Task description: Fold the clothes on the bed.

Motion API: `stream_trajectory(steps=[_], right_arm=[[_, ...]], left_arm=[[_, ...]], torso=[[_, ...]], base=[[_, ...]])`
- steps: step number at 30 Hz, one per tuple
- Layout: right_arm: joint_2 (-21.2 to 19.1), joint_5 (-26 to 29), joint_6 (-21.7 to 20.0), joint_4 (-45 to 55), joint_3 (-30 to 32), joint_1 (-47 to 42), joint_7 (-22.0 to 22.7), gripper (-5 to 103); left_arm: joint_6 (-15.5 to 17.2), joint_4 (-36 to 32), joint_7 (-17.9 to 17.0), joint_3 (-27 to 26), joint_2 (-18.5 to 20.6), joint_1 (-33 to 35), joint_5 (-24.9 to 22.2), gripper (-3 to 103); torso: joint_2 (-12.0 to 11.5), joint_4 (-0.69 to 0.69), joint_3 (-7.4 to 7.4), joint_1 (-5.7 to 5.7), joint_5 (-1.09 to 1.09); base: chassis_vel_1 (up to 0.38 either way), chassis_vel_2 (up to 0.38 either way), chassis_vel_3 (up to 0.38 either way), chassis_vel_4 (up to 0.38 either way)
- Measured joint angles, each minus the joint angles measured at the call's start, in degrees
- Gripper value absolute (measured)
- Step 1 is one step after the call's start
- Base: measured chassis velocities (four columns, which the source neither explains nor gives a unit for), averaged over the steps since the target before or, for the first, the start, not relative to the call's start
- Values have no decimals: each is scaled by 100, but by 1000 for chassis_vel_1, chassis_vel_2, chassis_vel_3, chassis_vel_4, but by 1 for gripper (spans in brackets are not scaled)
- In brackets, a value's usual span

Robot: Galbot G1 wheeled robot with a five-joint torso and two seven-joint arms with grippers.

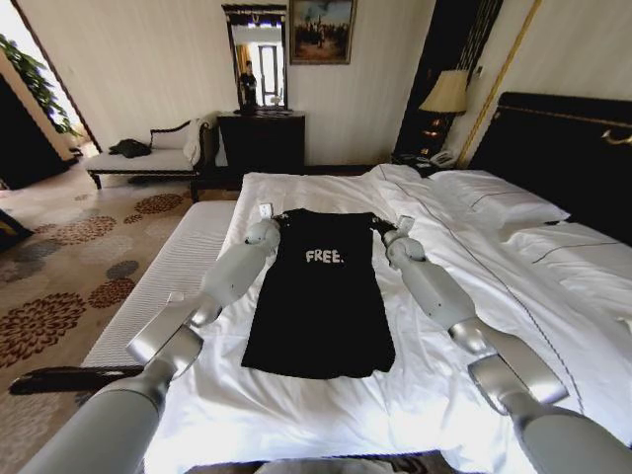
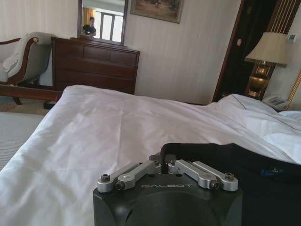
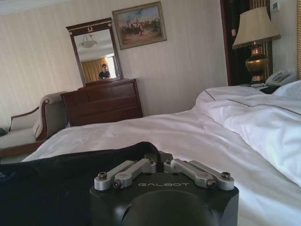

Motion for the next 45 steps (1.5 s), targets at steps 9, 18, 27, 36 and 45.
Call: stream_trajectory(steps=[9, 18, 27, 36, 45], right_arm=[[-214, -457, 148, 1560, 574, -1371, 339, 1], [-355, -998, 253, 2745, 1291, -2960, 448, 1], [-300, -1646, 411, 3819, 1903, -4418, 413, 1], [160, -2181, 623, 4400, 2197, -5670, 328, 1], [441, -2515, 887, 4726, 2433, -6440, 214, 1]], left_arm=[[-157, -1835, -544, -414, 585, 1383, 216, 1], [-299, -3169, -634, -809, 1152, 2924, 641, 1], [-391, -4267, -605, -1235, 1472, 4294, 1102, 1], [-484, -5014, -484, -1589, 1740, 5434, 1652, 1], [-617, -5421, -358, -1886, 1878, 6542, 2248, 1]], torso=[[0, 5, -1, 1, -1], [1, 2, -1, -1, 0], [1, 3, -1, 1, -1], [1, 2, 0, 0, -1], [1, 3, 0, 0, -1]], base=[[0, 0, 0, 0], [0, 0, 0, 0], [0, 0, 0, 0], [0, 0, 0, 0], [0, 0, 0, 0]])
